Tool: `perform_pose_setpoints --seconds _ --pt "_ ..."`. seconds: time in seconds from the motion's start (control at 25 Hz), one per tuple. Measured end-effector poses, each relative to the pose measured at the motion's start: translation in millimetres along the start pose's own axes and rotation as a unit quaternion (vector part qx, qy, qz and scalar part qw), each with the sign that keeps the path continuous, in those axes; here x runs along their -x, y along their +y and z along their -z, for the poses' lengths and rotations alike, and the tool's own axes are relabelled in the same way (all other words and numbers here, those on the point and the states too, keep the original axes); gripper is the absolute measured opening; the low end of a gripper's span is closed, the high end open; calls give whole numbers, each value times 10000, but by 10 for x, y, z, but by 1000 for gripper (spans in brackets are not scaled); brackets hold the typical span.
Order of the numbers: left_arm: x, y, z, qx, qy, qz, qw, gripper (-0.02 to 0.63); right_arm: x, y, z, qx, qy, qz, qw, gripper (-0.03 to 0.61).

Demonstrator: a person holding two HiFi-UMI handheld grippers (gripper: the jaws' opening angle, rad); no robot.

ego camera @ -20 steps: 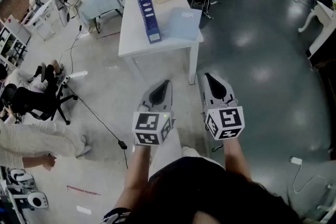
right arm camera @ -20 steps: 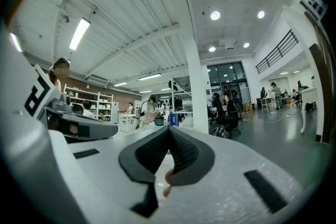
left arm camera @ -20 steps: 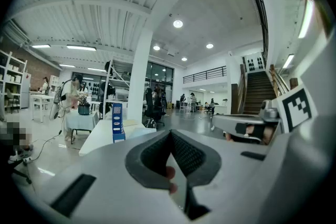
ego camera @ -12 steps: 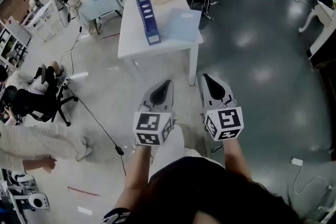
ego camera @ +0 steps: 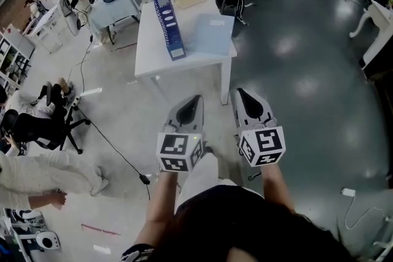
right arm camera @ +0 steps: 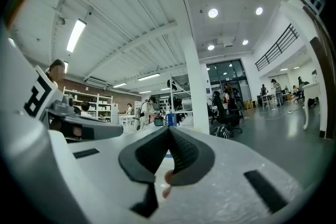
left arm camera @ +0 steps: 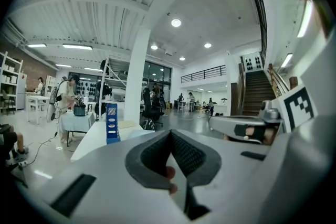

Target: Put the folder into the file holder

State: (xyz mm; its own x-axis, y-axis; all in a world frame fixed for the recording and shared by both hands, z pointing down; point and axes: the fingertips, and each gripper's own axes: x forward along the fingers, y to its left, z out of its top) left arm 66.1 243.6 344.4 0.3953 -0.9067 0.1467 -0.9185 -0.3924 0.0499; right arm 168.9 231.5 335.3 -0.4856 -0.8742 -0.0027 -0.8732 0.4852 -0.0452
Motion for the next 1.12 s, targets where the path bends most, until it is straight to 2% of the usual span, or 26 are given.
perform_pose_setpoints --seconds 0.28,1.12 --pt "-353 176 -7 11 56 100 9999 5 -378 -108 64 252 103 74 9996 0" --pt "-1235 1017 -197 47 92 353 9993 6 -1649 -272 25 223 227 181 9993 0"
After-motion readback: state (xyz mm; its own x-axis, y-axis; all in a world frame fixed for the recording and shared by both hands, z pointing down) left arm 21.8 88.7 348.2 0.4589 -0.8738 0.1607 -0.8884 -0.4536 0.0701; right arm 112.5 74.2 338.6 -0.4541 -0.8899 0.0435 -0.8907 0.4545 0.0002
